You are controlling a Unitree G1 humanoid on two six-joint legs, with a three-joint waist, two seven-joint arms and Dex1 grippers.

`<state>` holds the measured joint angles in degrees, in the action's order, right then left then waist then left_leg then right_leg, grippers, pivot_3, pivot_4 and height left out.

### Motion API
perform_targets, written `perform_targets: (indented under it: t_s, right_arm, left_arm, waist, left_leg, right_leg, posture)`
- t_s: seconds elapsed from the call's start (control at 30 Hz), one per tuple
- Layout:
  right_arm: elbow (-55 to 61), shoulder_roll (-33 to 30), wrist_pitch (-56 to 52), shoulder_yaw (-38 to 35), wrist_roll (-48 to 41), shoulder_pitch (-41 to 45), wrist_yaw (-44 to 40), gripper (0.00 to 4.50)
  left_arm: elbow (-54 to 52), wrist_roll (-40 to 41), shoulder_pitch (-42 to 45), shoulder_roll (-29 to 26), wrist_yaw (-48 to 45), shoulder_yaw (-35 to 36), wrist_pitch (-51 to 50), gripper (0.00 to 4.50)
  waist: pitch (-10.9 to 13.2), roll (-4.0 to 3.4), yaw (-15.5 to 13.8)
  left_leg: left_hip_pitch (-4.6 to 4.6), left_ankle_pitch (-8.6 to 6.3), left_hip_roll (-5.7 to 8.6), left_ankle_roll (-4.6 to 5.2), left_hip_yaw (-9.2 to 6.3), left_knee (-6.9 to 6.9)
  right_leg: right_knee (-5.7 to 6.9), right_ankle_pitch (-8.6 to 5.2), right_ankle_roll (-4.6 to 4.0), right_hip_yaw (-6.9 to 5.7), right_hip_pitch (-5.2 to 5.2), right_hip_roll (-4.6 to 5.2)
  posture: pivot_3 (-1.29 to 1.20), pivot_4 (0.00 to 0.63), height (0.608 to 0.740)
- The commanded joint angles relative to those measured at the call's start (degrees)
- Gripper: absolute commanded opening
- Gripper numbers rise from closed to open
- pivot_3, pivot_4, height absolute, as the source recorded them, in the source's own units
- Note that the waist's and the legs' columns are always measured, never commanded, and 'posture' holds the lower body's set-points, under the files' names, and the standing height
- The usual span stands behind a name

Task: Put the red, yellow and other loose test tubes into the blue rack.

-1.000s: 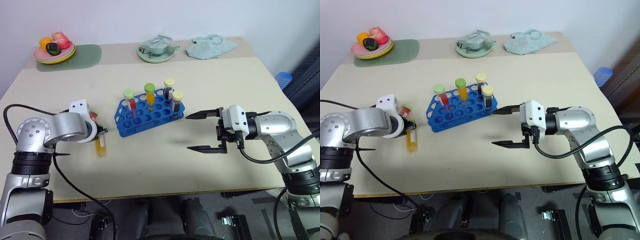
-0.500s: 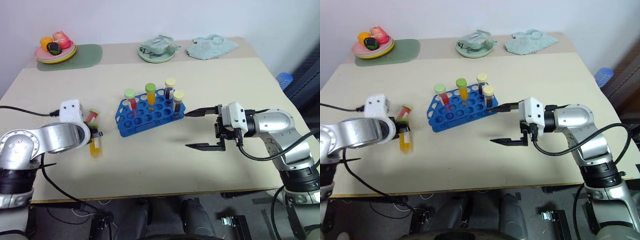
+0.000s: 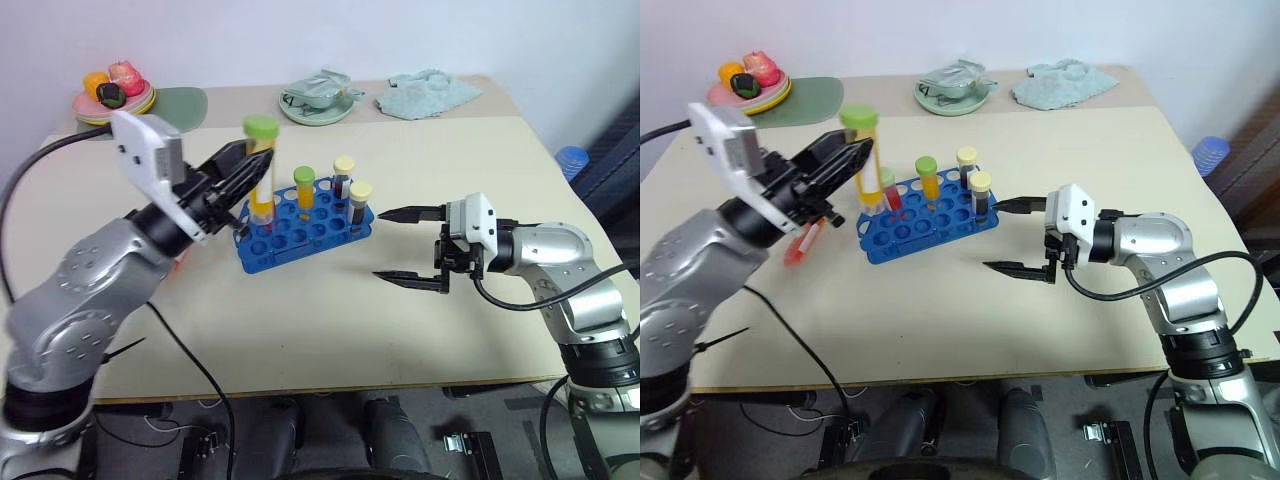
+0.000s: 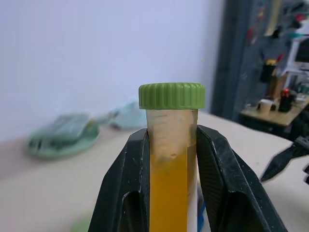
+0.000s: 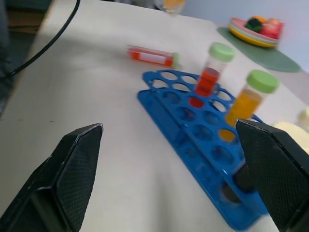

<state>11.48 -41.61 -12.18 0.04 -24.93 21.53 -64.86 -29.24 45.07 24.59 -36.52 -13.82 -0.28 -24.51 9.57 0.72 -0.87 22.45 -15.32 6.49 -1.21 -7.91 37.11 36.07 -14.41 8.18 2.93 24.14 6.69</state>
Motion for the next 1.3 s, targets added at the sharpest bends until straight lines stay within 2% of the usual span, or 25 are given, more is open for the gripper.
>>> perform_targets:
  t_s: [0.03, 0.1, 0.27, 0.6, 0.97, 1.3]
  right_arm:
    - [5.55, -1.56, -1.88, -4.97, -1.16, -2.73, 3.63, 4.5]
    - [7.65, -2.11, -2.8, -6.33, -1.16, -4.63, 5.09, 4.5]
    - [11.22, -3.21, -4.88, -9.02, -1.76, -7.68, 7.49, 4.5]
    - [15.72, -5.11, -7.87, -12.27, -3.36, -10.95, 9.08, 4.5]
    - [16.7, -6.9, -9.19, -13.64, -4.8, -11.25, 9.08, 4.5]
    - [15.97, -7.89, -9.06, -14.26, -5.12, -11.4, 8.1, 4.5]
  left_arm:
    - [8.38, -14.37, 0.83, 3.24, -4.76, -6.26, 9.26, 0.78]
    - [14.07, -20.55, 1.01, 5.36, -6.59, -8.57, 13.99, 0.78]
    - [23.4, -24.67, 2.13, 12.55, -10.37, -9.6, 20.84, 0.78]
    - [34.82, -25.13, 2.99, 22.8, -19.29, -7.54, 31.24, 0.78]
    - [42.64, -27.83, 1.72, 27.12, -22.98, -6.1, 40.12, 0.78]
    - [52.4, -31.65, 2.63, 29.36, -22.13, -5.1, 49.06, 0.78]
  waist:
    - [-0.01, -0.02, 0.15]
    - [0.0, -0.01, 0.26]
    - [0.0, -0.01, 0.12]
    - [0.02, 0.02, 0.17]
    - [0.02, 0.03, 0.04]
    - [-0.01, 0.04, 0.03]
  left_leg:
    - [-0.01, -0.01, 0.0, 0.02, 0.01, -0.01]
    - [-0.01, -0.01, -0.02, 0.02, 0.03, -0.06]
    - [0.0, -0.01, -0.06, 0.03, 0.03, -0.03]
    - [0.0, -0.02, -0.02, 0.06, 0.01, 0.03]
    - [0.0, -0.02, -0.02, 0.07, 0.02, 0.06]
    - [-0.05, -0.17, -0.02, 0.33, 0.01, 0.08]
  right_leg:
    - [0.0, 0.0, 0.0, 0.0, 0.01, 0.01]
    - [0.01, 0.0, 0.01, 0.01, 0.09, 0.0]
    - [0.05, 0.03, 0.06, 0.01, 0.13, -0.02]
    - [0.03, 0.08, 0.15, -0.01, 0.06, 0.0]
    - [0.03, 0.08, 0.16, -0.01, 0.05, -0.01]
    - [0.04, 0.09, 0.18, -0.02, -0.02, -0.01]
  posture:
    - [0.0, 0.15, 0.74]
    - [0.0, 0.15, 0.74]
    - [0.0, 0.15, 0.74]
    - [0.0, 0.15, 0.74]
    - [0.0, 0.15, 0.74]
    - [0.0, 0.15, 0.74]
